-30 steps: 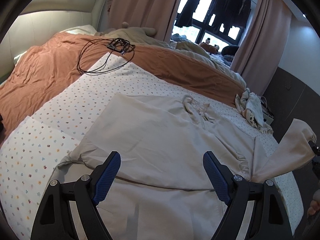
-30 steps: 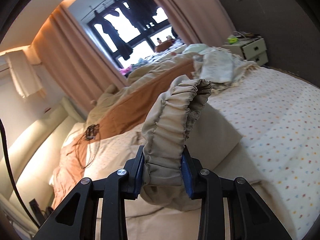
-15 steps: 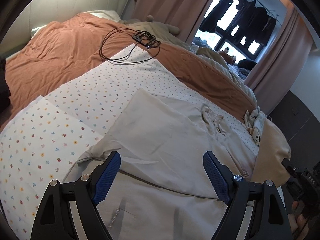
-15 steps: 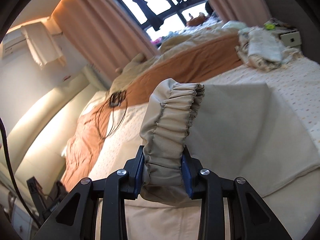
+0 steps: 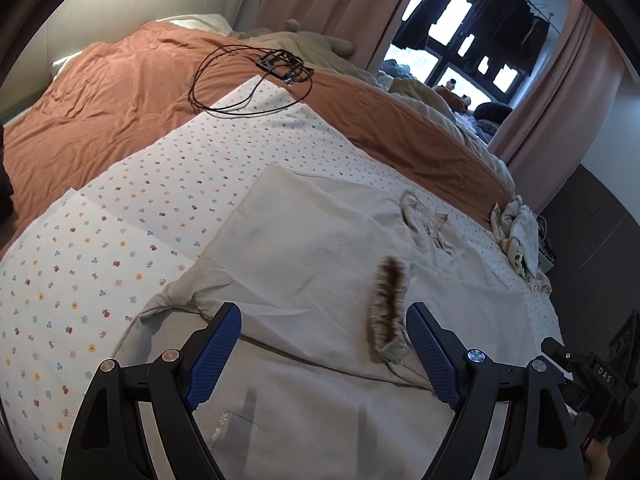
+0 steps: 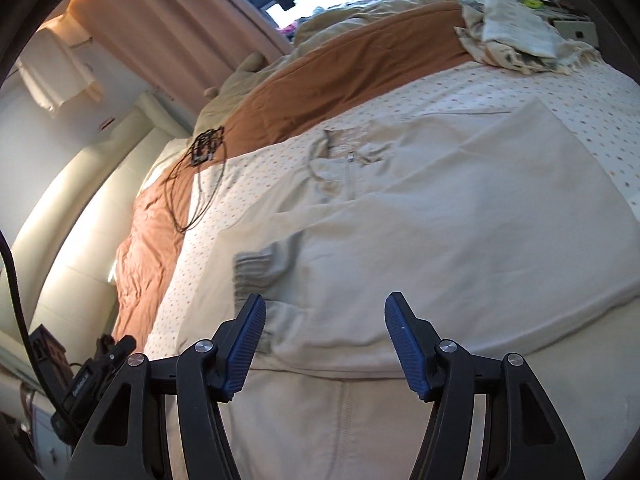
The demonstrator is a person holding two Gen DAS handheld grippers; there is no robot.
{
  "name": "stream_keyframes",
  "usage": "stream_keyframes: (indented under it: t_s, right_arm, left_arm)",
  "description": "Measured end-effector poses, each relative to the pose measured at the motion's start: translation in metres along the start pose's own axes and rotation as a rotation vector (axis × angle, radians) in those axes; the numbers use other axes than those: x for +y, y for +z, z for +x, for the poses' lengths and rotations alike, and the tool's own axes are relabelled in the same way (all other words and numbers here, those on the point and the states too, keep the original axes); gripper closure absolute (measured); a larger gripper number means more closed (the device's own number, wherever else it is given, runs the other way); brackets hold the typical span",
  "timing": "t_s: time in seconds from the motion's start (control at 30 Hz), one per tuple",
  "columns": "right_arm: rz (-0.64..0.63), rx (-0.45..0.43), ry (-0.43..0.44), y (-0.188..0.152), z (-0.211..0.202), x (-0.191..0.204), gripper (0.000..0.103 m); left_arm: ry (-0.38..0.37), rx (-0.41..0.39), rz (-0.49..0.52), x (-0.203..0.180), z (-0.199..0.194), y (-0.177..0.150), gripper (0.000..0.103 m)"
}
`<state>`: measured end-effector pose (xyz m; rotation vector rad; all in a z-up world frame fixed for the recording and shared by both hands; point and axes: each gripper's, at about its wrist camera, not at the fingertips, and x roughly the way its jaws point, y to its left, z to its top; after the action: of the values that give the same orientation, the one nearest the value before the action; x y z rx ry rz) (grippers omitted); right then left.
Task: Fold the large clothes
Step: 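Lift the elastic cuff, lay it across the jacket body, open right gripper, then move both tools to the jacket hem beside the buttoned pocket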
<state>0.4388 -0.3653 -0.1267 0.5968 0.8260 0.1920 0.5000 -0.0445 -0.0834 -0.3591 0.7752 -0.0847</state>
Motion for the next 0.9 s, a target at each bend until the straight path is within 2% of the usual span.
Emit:
stream_keyframes:
  t_s: [0.2,0.33,0.5,0.57,0.77,0.9]
  right_arm:
    - [0.078,-0.014,-0.056,0.003,-0.021,-0.041,0.040]
    - [0.155,-0.019,-0.112,0.003,-0.038,-0.082,0.040]
    - [0.269,-0.015,-0.135,0.003,-0.056,-0.139,0.040]
    - [0.314,-0.012,-0.147,0.002,-0.063,-0.161,0.040]
    - [0.487,-0.004,-0.133,-0.007,-0.079,-0.230,0.040]
    - [0.551,-0.035,-0.072,-0.006,-0.082,-0.259,0.040]
  left_arm:
    - [0.026,0.015,0.128,-0.034,0.013,-0.014,0.018]
    - [0.025,0.020,0.181,-0.050,0.028,-0.016,0.018]
    - [0.057,0.040,0.259,-0.068,0.052,-0.020,0.018]
    - [0.092,0.036,0.288,-0.073,0.059,-0.025,0.018]
    - [0.140,0.071,0.347,-0.080,0.083,-0.033,0.018]
    - [0.177,0.105,0.347,-0.078,0.099,-0.038,0.018]
